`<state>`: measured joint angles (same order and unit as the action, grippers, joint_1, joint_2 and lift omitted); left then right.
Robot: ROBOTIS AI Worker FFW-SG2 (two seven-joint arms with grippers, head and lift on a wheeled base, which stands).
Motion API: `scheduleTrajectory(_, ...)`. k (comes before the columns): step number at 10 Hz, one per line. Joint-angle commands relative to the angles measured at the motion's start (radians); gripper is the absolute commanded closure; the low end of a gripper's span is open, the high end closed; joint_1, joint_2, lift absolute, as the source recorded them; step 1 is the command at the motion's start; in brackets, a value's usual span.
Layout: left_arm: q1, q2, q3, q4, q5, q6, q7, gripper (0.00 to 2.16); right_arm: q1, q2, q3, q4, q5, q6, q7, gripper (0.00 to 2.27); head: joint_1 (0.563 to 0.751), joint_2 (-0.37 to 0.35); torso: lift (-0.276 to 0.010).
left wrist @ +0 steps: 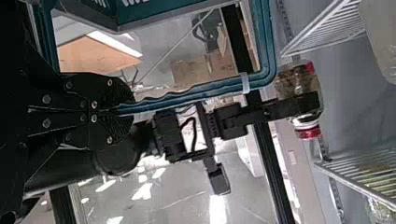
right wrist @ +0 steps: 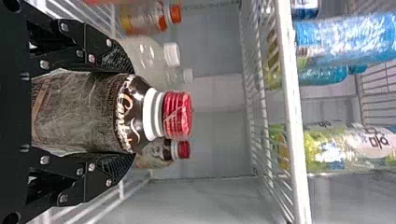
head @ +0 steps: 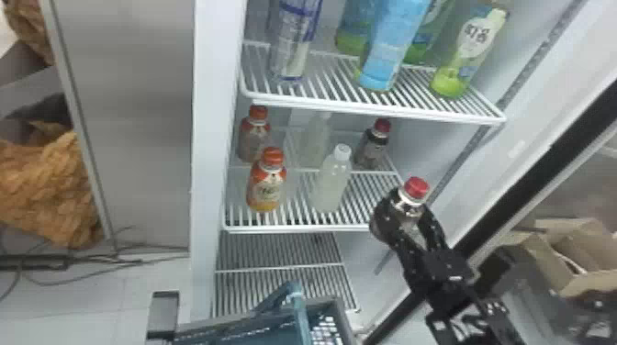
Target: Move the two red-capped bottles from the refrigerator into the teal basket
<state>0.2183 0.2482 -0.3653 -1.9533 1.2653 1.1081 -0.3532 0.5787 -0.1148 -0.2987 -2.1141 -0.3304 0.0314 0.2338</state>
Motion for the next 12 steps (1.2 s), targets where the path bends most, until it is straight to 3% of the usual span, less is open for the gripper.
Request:
scheduleTrajectory(1,0.000,-0.001,0.006,0.006,-0.001,-0.004,-0.001,1.13,0.081,0.003,0.000,-0.081,-0.013,0.054,0.010,0.61,0.695,-0.350,-0.228)
scheduleTrajectory(6,0.003,-0.003,0.018,0.016,-0.011,-0.011,0.000,1.13,0.226,0.020,-0.052,-0.260,0.011,0.275,0.124,0.61,0.695,-0.350,-0.228)
scheduleTrajectory(12,-0.012,0.000,0.022,0.045,-0.029,-0.036,0.000,1.13,0.231,0.003,-0.056,-0.337,0.001,0.538,0.219,0.61,0.695,-0.350,-0.228)
